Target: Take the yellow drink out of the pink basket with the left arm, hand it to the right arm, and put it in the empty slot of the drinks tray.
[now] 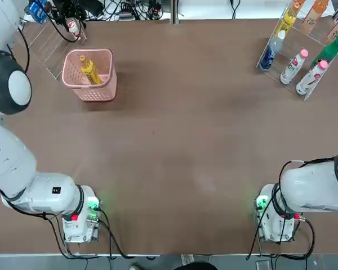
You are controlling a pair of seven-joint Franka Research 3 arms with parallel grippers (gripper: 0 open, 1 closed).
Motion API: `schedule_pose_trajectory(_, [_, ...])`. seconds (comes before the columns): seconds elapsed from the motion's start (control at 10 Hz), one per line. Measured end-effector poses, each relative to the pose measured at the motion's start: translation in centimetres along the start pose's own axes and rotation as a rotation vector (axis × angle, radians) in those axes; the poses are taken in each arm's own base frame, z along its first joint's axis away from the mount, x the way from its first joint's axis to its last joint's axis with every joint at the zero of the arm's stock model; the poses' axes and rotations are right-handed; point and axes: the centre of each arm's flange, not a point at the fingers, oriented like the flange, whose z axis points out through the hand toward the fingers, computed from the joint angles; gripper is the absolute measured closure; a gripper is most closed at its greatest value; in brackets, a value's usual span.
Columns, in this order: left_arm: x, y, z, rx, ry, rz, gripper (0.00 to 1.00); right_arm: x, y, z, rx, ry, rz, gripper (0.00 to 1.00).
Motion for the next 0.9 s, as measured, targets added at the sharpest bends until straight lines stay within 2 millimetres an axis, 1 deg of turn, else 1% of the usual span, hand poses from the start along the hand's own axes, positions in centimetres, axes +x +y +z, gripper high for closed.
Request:
schedule_pose_trajectory(0.2, [-0.4,-0.1,1.3,-0.001,0.013,-0.002,0.01,0.0,0.0,0.0,0.000,0.000,0.000,0.00])
schedule_pose_trajectory(0.9, [-1.2,-0.3,3.8,-0.002,0.030,-0.003,0.01,0.0,0.0,0.0,0.000,0.000,0.000,0.01])
